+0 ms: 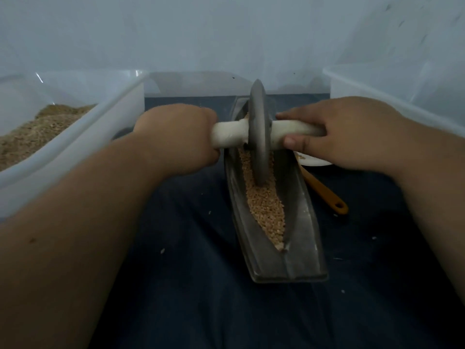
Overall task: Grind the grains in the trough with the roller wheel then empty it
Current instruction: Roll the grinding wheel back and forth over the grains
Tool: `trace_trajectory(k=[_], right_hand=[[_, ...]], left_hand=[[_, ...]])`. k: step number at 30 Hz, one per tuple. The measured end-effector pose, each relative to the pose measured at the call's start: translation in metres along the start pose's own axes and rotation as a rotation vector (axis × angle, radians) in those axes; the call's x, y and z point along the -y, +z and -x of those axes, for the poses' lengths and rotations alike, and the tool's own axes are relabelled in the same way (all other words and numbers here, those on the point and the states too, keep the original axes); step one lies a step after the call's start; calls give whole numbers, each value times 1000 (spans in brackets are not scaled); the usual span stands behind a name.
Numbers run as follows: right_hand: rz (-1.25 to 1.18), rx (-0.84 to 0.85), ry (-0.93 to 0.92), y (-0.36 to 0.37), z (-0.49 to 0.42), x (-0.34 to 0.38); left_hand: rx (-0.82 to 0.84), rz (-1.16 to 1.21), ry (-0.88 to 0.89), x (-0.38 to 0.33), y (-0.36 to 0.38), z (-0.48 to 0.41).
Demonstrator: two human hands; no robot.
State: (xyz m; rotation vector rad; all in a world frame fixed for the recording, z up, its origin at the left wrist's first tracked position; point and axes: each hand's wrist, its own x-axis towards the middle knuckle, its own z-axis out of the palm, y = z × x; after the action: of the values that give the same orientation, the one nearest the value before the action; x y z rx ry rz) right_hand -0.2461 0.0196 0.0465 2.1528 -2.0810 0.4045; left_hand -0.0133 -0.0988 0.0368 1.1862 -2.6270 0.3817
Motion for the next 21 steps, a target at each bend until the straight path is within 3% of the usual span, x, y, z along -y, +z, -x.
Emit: trace_trajectory(k=[4, 9, 11, 17, 21], right_hand=[[-53, 121, -36, -20, 19, 13], [-79, 141, -40, -26, 25, 20], [-68, 123, -42, -21, 21, 19], [-38, -61, 52, 7, 1, 5], [48, -172, 75, 16, -12, 2]], left_hand=[[263, 73, 83, 5, -22, 20], [324, 119, 87, 2, -28, 26], [263, 80, 81, 2, -23, 23], [-176, -90, -59, -14, 4, 1], [-269, -128, -120, -15, 15, -10]])
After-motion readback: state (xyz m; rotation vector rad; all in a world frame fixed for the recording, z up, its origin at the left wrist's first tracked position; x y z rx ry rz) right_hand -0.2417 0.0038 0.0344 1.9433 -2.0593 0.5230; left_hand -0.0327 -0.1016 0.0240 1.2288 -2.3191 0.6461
